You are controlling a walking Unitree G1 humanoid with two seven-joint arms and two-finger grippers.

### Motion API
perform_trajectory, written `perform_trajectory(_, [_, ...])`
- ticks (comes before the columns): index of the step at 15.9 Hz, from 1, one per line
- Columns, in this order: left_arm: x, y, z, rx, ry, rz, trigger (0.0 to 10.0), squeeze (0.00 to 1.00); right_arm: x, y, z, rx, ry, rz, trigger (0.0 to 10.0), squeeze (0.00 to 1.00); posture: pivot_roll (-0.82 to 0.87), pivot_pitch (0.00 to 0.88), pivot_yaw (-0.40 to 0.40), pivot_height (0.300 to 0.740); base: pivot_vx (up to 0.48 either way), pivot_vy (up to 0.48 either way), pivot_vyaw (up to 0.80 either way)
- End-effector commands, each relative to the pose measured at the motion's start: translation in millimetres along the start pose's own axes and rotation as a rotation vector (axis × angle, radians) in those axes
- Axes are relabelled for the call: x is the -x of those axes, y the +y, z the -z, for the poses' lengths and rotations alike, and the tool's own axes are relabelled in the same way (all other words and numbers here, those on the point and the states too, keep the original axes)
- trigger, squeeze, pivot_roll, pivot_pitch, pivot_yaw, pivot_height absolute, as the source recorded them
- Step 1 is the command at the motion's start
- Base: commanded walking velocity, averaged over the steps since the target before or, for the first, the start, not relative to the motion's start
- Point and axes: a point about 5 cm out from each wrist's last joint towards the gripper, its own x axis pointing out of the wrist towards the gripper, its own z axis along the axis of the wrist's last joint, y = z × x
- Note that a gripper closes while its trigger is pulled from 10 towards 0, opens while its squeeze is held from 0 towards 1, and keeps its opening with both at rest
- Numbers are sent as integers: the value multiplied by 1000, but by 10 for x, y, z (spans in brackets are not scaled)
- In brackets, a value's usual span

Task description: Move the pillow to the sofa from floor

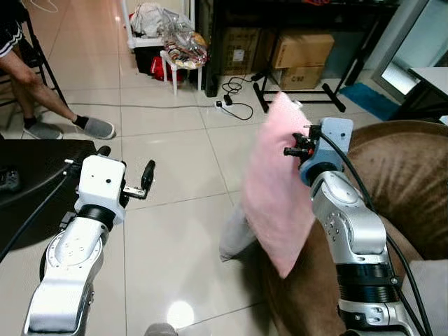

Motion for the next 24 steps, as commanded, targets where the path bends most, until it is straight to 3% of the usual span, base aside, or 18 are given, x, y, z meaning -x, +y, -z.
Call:
perform_trajectory(1, [8,-10,-3,-5,-6,9,10000,0,28,-86,-21,26,-50,76,10000,0,20,0,-89,740,0,0,-800])
perform_trajectory(3, [32,9,37,-34,12,2,10000,0,36,-106,42,-27,-67,179,10000,0,31,0,-96,740,0,0,-800])
perform_trajectory(8, [51,21,48,-41,9,-8,10000,0,27,56,112,-106,-56,27,10000,0,40,0,-108,740,0,0,-800])
perform_trajectory(11, [73,17,68,-26,14,-17,10000,0,37,57,209,-101,-12,13,10000,0,39,0,-109,740,0,0,-800])
perform_trajectory(12, [81,19,67,-16,10,-16,10000,0,54,71,257,-129,23,-49,10000,0,41,0,-107,740,0,0,-800])
perform_trajectory(17, [111,36,71,3,8,-10,10000,0,81,72,337,-106,74,-78,10000,0,39,0,-99,740,0,0,-800])
perform_trajectory(24, [122,35,74,21,4,-8,10000,0,101,100,327,-80,84,-122,10000,0,39,0,-101,740,260,0,-800])
